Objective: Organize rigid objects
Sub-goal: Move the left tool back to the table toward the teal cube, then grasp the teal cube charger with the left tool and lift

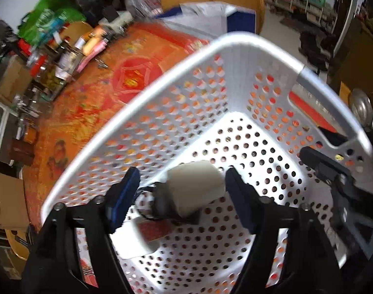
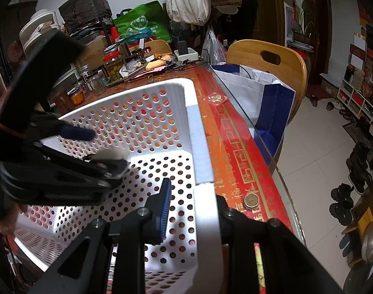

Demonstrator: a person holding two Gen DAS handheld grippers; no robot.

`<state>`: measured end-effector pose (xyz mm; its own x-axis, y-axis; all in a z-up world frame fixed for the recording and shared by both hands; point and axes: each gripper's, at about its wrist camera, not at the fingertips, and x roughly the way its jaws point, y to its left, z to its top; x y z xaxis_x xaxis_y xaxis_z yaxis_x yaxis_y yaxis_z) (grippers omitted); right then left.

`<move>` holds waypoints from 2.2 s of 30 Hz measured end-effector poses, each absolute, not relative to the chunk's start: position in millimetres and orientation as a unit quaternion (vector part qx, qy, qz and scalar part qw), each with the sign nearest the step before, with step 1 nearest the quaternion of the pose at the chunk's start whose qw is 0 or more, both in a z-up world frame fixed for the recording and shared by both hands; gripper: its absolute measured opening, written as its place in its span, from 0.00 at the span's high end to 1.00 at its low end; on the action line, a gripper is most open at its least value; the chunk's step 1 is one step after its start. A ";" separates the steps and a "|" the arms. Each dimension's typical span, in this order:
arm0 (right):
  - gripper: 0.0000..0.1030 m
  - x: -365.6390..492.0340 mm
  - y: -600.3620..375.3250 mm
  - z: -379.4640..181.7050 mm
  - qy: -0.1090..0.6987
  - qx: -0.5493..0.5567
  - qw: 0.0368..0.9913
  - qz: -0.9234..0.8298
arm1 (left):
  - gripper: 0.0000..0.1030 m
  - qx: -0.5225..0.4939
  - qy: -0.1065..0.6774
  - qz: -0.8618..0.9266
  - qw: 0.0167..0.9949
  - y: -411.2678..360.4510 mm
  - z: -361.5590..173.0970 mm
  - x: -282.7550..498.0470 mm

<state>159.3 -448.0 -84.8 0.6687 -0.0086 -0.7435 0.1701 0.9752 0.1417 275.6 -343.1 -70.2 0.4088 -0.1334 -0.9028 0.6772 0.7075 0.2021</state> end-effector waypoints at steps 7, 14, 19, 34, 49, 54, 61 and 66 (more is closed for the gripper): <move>0.77 156.4 -447.9 -86.2 0.406 0.094 0.907 -0.052 | 0.00 0.176 0.378 -0.227 0.880 -205.8 19.8 263.0; 0.77 154.8 -447.0 -85.7 0.407 0.090 0.907 -0.057 | 0.00 0.111 0.398 -0.086 0.907 -49.2 7.0 295.3; 0.77 156.4 -446.5 -84.1 0.408 0.089 0.907 -0.059 | 0.00 0.063 0.479 -0.032 0.875 17.6 -64.7 349.1; 0.77 158.9 -445.3 -83.7 0.413 0.084 0.904 -0.064 | 0.29 -0.016 0.560 -0.016 0.828 26.7 -170.4 455.2; 0.77 157.8 -445.6 -84.9 0.408 0.085 0.907 -0.057 | 0.48 0.074 0.424 0.071 0.900 -8.8 -93.2 387.2; 0.77 157.9 -445.1 -84.9 0.407 0.084 0.908 -0.057 | 0.48 0.080 0.390 0.043 0.916 -31.2 -49.4 344.6; 0.77 157.8 -445.2 -85.0 0.408 0.083 0.907 -0.056 | 0.48 0.089 0.358 -0.044 0.929 -78.0 2.6 282.5; 0.77 157.4 -444.4 -85.7 0.409 0.083 0.907 -0.055 | 0.48 0.092 0.345 -0.085 0.930 -103.2 23.0 254.0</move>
<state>157.4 -444.4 -85.7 0.6593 -0.0313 -0.7512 0.1673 0.9802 0.1061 254.0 -103.2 23.0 0.7483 -0.0936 -0.6567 0.2209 0.9686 0.1137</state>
